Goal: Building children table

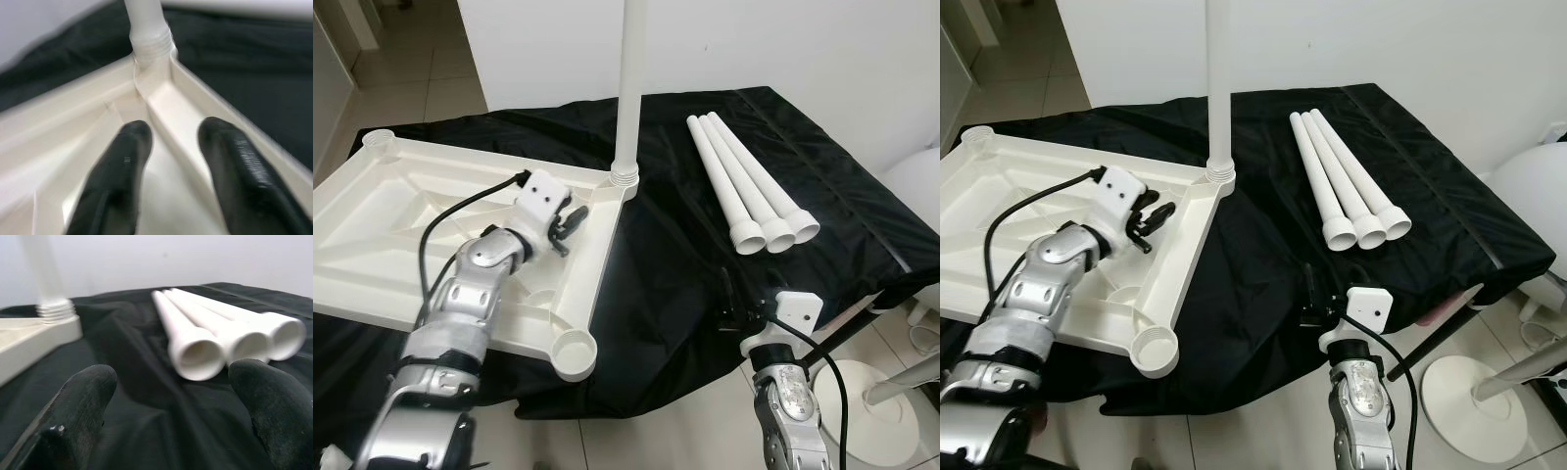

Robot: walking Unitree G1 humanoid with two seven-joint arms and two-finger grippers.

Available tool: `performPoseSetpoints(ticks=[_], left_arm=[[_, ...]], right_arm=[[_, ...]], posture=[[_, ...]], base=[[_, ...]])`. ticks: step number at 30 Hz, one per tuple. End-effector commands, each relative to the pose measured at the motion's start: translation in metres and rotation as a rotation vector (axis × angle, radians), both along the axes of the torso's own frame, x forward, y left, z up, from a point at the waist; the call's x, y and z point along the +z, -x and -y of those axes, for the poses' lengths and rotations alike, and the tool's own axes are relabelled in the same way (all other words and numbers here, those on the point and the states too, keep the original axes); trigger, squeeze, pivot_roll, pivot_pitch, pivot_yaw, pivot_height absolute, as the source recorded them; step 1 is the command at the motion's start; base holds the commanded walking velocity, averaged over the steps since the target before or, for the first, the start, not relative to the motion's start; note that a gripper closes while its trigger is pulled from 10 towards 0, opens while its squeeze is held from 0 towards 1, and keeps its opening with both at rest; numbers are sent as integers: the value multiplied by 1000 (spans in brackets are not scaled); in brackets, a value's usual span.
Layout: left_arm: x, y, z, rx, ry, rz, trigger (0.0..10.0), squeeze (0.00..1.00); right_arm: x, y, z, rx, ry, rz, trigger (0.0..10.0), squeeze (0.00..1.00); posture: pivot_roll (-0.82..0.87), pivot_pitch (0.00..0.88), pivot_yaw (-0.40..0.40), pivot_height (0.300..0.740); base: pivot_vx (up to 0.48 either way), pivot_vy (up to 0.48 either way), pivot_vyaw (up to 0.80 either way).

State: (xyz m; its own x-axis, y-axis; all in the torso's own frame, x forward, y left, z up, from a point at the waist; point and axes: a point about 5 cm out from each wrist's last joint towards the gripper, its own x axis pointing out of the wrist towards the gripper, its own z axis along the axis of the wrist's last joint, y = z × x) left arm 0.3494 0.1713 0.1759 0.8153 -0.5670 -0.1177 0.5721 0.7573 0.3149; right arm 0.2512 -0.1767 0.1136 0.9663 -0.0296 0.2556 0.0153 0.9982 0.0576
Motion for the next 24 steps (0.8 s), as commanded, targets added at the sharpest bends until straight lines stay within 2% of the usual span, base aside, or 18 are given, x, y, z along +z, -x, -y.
performPoseSetpoints(ticks=[1,2,5,6,7,8,9,11,13,17,18,19,20,21,23,24], left_arm=[[-2,4,-15,-10,-8,-28,10000,1000],[-3,4,-24,4,-38,-34,10000,1000],[-4,5,-29,10,-62,-35,10000,1000],[-4,7,-39,13,-101,-27,10000,1000],[-4,7,-39,13,-101,-27,10000,1000],[-3,10,-49,9,-105,-52,10000,0],[-1,16,-61,-12,-125,-73,10000,0],[-1,16,-61,-12,-125,-73,10000,0],[0,30,-85,-47,-171,-152,10000,0],[0,30,-85,-47,-171,-152,10000,0],[1,35,-95,-42,-206,-179,10000,0],[1,35,-95,-42,-206,-179,10000,0],[5,48,-117,-22,-248,-232,10000,0],[5,48,-117,-22,-248,-232,10000,0],[10,62,-128,-50,-254,-280,10000,0],[10,62,-128,-50,-254,-280,10000,0]], right_arm=[[-2,0,2,-4,-2,-7,10000,0],[-2,0,3,-4,0,-7,10000,0],[-2,0,3,-5,1,-7,10000,0],[-2,0,4,-5,2,-8,10000,0],[-2,0,4,-5,2,-8,10000,0],[-3,-1,4,-5,4,-10,10000,0],[-3,-1,4,-3,6,-11,10000,0],[-3,-1,4,-3,6,-11,10000,0],[-3,-1,5,3,13,-14,10000,0],[-3,-1,5,3,13,-14,10000,0],[-3,0,5,4,14,-15,10000,0],[-3,0,5,4,14,-15,10000,0],[-4,0,8,4,20,-18,10000,0],[-4,0,8,4,20,-18,10000,0],[-6,2,9,9,26,-26,10000,0],[-6,2,9,9,26,-26,10000,0]], posture=[[6,69,24,740],[6,69,24,740],[6,69,24,740],[16,72,16,740],[16,72,16,740],[16,72,16,740],[23,79,10,740],[23,79,10,740],[27,84,10,740],[27,84,10,740],[30,85,9,740],[30,85,9,740],[36,89,5,740],[36,89,5,740],[54,93,-7,740],[54,93,-7,740]], base=[[0,0,0],[0,0,0],[0,0,0],[0,0,0],[0,0,0],[0,0,0],[0,0,0],[0,0,0],[0,0,0],[0,0,0],[0,0,0],[0,0,0],[0,0,0],[0,0,0],[0,0,0],[0,0,0]])
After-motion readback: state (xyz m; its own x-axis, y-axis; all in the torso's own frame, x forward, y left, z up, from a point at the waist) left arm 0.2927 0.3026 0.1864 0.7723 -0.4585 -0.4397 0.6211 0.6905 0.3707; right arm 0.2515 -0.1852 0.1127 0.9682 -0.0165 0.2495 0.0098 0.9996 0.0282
